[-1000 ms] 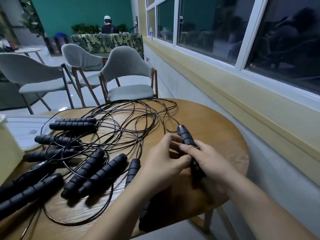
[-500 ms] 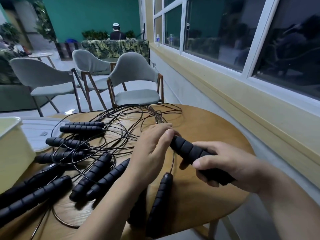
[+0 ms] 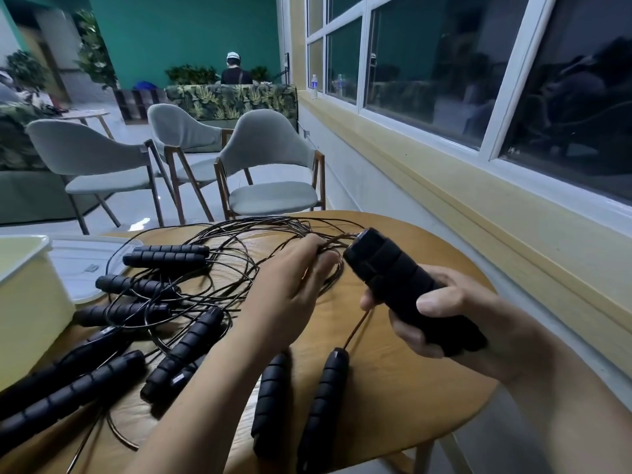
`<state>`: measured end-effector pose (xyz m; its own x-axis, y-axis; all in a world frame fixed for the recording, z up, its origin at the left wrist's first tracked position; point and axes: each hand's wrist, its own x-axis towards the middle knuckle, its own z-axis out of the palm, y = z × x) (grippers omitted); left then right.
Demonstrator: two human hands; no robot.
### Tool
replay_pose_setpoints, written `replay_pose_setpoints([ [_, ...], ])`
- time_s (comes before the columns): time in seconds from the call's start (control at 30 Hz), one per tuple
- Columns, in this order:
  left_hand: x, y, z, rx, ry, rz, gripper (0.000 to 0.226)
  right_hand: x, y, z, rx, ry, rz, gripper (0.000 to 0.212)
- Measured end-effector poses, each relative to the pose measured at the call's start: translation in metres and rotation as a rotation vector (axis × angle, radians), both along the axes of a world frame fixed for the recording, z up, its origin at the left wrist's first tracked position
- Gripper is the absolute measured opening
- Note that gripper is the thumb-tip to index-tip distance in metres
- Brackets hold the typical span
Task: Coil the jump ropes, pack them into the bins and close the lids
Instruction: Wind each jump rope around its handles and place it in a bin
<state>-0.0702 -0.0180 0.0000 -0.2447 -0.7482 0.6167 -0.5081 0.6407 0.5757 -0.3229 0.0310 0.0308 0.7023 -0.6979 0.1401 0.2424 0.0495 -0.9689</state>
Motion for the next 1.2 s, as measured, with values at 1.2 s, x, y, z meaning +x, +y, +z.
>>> replay_pose_setpoints([
  [1.2, 0.0, -0.063, 0.031, 0.356, -0.177, 0.205, 0.036, 0.015, -0.003, 0.016, -0.208, 0.35, -0.702, 0.038],
])
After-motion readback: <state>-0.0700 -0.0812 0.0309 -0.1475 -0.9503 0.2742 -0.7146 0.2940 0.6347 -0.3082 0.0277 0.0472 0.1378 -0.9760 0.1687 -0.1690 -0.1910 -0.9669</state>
